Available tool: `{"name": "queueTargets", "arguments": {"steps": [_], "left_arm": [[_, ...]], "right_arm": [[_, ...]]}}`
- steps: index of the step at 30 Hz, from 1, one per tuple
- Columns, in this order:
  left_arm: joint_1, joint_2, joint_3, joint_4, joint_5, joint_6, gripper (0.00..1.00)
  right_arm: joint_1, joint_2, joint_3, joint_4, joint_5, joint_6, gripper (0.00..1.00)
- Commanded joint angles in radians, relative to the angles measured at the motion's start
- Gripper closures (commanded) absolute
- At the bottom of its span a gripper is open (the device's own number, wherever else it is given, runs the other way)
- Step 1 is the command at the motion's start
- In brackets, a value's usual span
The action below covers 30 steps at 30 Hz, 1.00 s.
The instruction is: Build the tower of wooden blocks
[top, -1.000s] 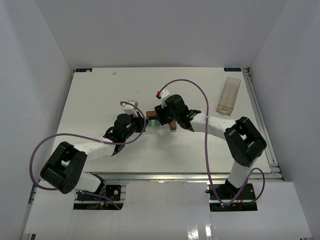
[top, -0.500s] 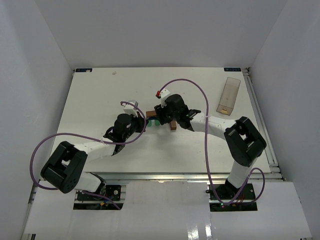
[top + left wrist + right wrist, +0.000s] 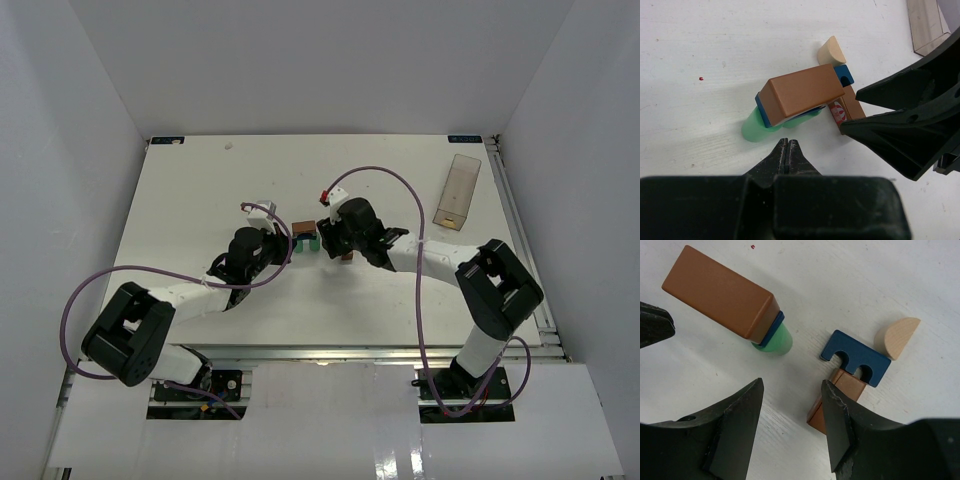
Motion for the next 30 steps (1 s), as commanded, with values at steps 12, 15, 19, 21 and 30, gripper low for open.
{"name": "queueTargets", "arguments": {"steps": [12, 15, 19, 21, 30], "left_arm": [[0.004, 0.005, 0.035, 0.014, -0.019, 0.000, 1.00], [0.002, -0.001, 0.032, 0.012, -0.023, 0.001, 1.00], [0.004, -0.005, 0.026, 0.011, -0.023, 0.001, 1.00], [0.004, -0.015, 0.012, 0.012, -0.023, -0.009, 1.00], [0.004, -0.116, -0.036, -0.039, -0.034, -0.063, 0.63]], "right_arm": [[0.005, -0.070, -0.065, -0.043, 0.166, 0.064, 0.45], [0.003, -0.047, -0.055, -0.043, 0.170, 0.065, 0.45], [0.003, -0.019, -0.049, -0.043, 0.178, 0.066, 0.45], [0.003, -0.005, -0.045, -0.043, 0.186, 0.068, 0.45], [0.002, 0.052, -0.029, -0.039, 0.226, 0.058, 0.50]]}}
